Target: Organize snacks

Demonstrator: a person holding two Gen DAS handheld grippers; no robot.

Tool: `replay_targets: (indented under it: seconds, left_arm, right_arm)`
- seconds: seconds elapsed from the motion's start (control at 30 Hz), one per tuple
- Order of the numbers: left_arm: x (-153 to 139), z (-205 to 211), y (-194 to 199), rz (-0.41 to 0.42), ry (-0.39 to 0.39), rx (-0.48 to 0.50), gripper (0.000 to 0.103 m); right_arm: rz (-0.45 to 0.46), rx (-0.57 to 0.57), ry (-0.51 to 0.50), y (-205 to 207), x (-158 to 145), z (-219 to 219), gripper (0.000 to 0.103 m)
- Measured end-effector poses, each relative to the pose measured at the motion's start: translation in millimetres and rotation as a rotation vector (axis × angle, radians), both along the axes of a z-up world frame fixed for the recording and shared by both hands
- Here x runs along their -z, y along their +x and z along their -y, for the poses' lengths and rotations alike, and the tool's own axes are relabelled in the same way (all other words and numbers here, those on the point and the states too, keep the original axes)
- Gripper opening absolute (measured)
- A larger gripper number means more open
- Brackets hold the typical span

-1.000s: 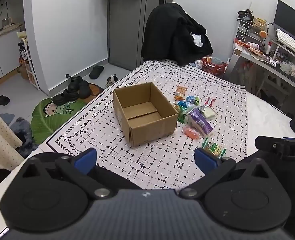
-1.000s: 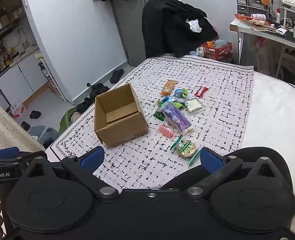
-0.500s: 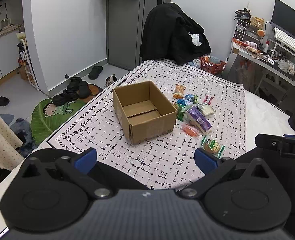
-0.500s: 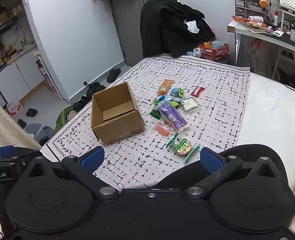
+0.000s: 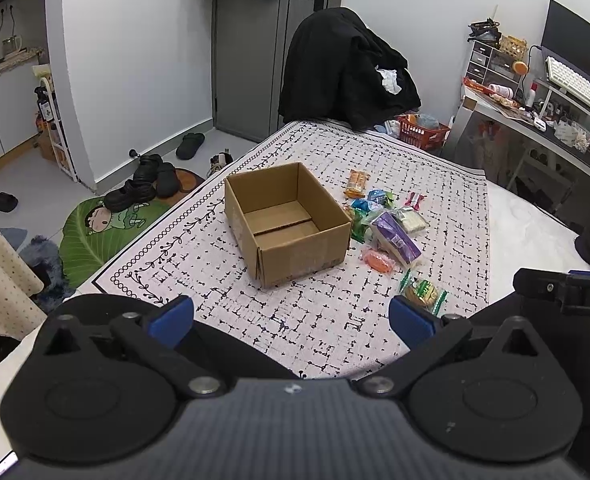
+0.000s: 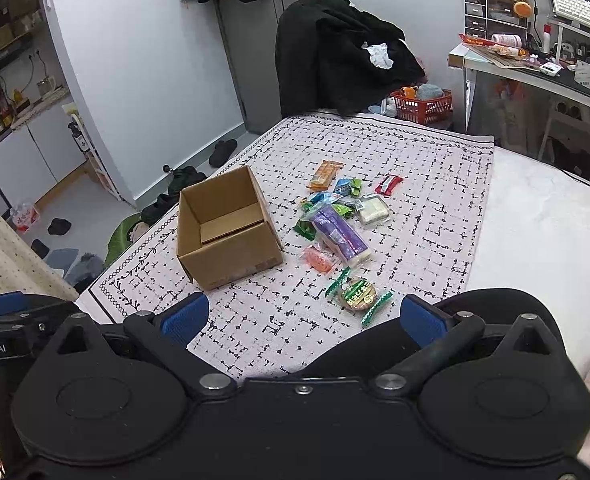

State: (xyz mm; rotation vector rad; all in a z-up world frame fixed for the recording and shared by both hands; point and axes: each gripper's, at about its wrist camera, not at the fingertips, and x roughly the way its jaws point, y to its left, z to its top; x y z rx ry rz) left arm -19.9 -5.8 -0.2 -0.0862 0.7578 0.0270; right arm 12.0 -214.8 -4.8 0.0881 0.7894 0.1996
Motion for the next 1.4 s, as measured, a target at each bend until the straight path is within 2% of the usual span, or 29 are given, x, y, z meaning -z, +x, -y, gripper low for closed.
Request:
replay_targets:
  seconds: [1.4]
  left_arm:
    - [0, 10, 7, -0.013, 0.002, 0.031, 0.103]
  right_arm:
    - [-0.013, -0.007, -0.015, 9, 6, 6, 0.103]
